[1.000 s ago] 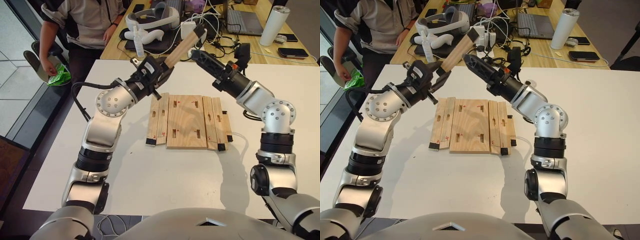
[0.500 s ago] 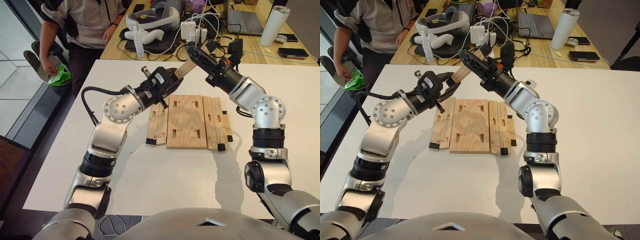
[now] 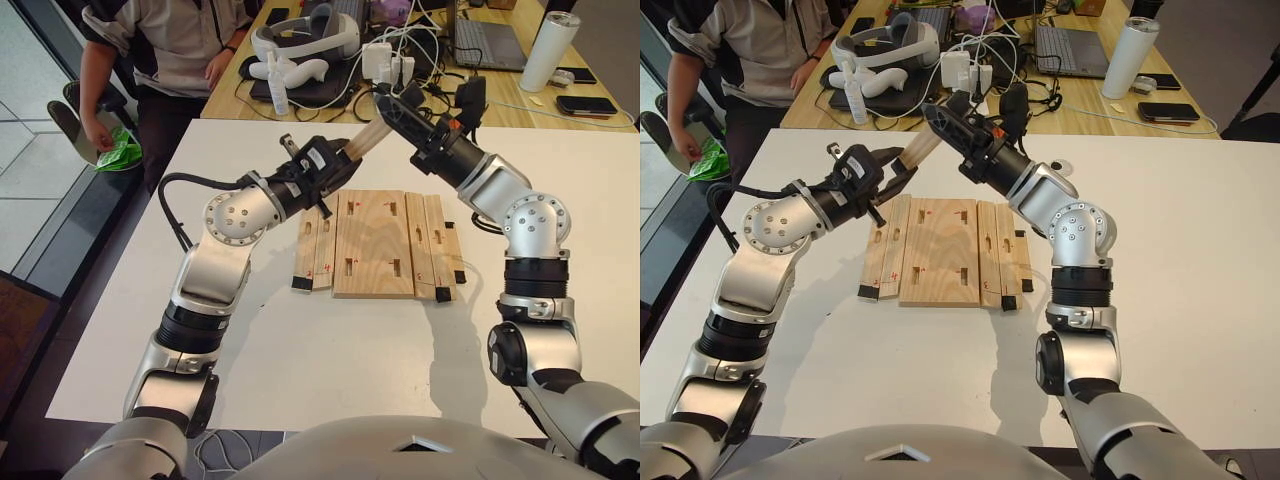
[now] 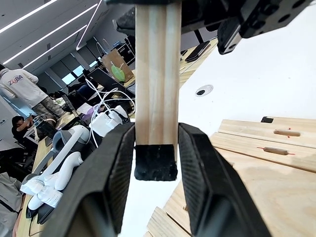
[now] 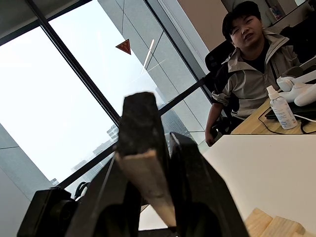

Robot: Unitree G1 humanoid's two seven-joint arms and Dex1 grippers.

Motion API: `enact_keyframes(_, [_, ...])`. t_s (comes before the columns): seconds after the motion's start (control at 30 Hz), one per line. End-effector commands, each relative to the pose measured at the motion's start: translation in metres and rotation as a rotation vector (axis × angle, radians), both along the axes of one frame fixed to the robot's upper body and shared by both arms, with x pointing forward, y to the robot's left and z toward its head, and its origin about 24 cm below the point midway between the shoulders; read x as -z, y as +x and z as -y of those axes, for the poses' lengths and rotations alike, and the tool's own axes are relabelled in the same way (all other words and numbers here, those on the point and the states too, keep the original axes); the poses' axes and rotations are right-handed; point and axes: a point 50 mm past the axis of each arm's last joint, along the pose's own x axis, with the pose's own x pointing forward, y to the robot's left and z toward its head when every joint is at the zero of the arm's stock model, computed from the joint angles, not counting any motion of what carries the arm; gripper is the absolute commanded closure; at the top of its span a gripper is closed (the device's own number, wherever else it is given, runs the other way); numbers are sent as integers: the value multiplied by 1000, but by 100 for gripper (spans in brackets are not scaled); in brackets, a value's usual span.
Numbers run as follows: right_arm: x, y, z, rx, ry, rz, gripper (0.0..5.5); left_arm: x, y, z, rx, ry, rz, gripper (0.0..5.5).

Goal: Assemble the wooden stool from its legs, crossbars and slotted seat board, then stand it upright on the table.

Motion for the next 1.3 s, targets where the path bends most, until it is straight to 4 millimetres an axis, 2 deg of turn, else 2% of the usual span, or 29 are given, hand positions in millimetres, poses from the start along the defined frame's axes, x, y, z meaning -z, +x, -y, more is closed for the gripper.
enact_keyframes(0.03, [4, -5, -10, -41, -35, 9, 501, -5, 2, 4, 18, 11, 17, 421])
enact_keyframes(0.27, [17, -4, -14, -30, -125, 0, 510, -3, 2, 3, 18, 20, 17, 421])
enact_keyframes(0.4, [18, -4, -14, -32, -133, 0, 510, 4, 2, -5, -21, 39, -22, 421])
enact_keyframes(0.43, [18, -4, -13, -30, -133, -1, 511, 5, 1, -6, -8, 28, -40, 384])
enact_keyframes(0.53, [19, -1, -10, -7, -136, -10, 511, 12, -6, -7, 52, 35, -96, 352])
enact_keyframes(0.63, [20, 1, -10, 21, -144, -21, 512, 21, -7, -10, 34, 98, -129, 302])
enact_keyframes(0.7, [26, 3, -11, 71, -174, -51, 512, 28, -8, -15, 23, 160, -149, 278])
enact_keyframes(0.77, [33, 7, -10, 167, -227, -87, 512, 34, -11, -19, 25, 199, -178, 278])
enact_keyframes(0.87, [35, 8, -8, 360, -337, -109, 512, 33, -10, -32, -23, 206, -189, 278])
enact_keyframes(0.97, [34, 1, 0, 609, -619, -1, 512, 31, -12, -41, -44, 210, -207, 278])
enact_keyframes(1.03, [28, -13, 6, 721, -750, 93, 512, 26, -14, -47, -72, 171, -219, 278])
enact_keyframes(1.1, [25, -29, 10, 761, -815, 134, 512, 21, -15, -53, -112, 124, -216, 278])
enact_keyframes(1.17, [26, -40, 18, 775, -871, 146, 512, 10, -8, -61, -231, 36, -179, 278])
enact_keyframes(1.3, [39, -50, 32, 808, -922, 5, 512, -7, 3, -66, -419, -195, -153, 278])
